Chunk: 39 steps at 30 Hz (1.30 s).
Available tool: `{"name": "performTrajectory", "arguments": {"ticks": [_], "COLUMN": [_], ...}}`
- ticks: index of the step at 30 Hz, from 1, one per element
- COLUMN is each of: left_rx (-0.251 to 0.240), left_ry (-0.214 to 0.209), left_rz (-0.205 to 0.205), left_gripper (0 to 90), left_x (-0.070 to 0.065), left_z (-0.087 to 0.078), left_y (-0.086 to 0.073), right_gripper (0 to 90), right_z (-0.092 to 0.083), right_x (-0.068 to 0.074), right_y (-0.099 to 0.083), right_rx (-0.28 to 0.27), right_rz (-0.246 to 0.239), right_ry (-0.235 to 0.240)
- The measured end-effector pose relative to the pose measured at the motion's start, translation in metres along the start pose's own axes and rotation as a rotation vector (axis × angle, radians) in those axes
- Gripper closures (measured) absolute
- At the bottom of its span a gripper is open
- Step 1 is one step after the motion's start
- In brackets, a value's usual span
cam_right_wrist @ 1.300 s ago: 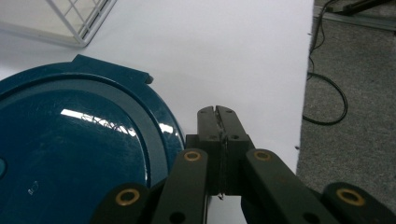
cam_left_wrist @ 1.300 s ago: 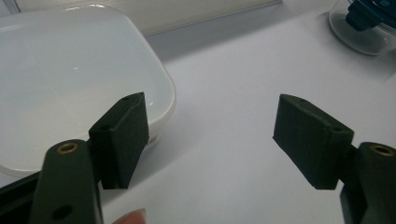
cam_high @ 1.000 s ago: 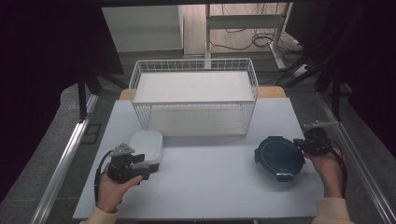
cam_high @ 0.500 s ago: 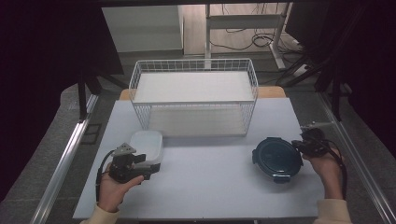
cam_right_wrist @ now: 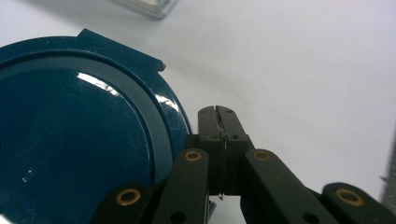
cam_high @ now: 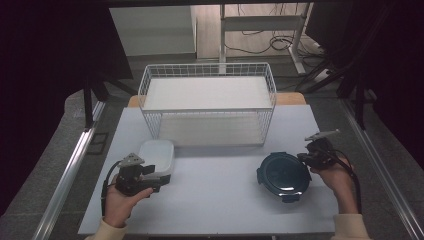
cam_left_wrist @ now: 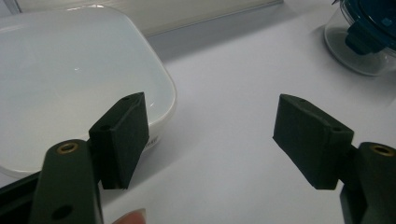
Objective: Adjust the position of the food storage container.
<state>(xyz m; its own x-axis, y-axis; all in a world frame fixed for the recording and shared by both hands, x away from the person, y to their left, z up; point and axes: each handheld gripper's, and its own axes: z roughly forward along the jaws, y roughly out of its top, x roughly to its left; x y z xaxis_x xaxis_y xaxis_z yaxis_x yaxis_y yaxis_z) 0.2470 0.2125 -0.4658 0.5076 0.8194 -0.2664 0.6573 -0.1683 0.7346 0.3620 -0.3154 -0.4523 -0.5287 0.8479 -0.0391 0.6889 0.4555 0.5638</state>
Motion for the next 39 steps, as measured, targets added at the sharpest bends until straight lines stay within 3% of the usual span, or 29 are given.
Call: {"name": "performTrajectory", "arguments": {"ticks": [5, 24, 39], "left_rx": [0.002, 0.008, 0.005], "left_ry": [0.001, -0.001, 0.001], "left_rz": [0.000, 0.003, 0.003], "left_gripper": [26.4, 26.4, 26.4], "left_x": [0.000, -0.001, -0.001], "left_z": [0.000, 0.002, 0.002], "left_y": [0.000, 0.000, 0.000], "right_gripper": [89.7, 89.6, 89.7], "right_z": [-0.001, 0.004, 0.006], "right_x": [0.009, 0.040, 0.057], "right_y": [0.003, 0.012, 0.016], "right_rx": [0.004, 0.039, 0.054], "right_rz": [-0.013, -0.092, -0.135], "right_ry": [0.037, 0.060, 0.056]}}
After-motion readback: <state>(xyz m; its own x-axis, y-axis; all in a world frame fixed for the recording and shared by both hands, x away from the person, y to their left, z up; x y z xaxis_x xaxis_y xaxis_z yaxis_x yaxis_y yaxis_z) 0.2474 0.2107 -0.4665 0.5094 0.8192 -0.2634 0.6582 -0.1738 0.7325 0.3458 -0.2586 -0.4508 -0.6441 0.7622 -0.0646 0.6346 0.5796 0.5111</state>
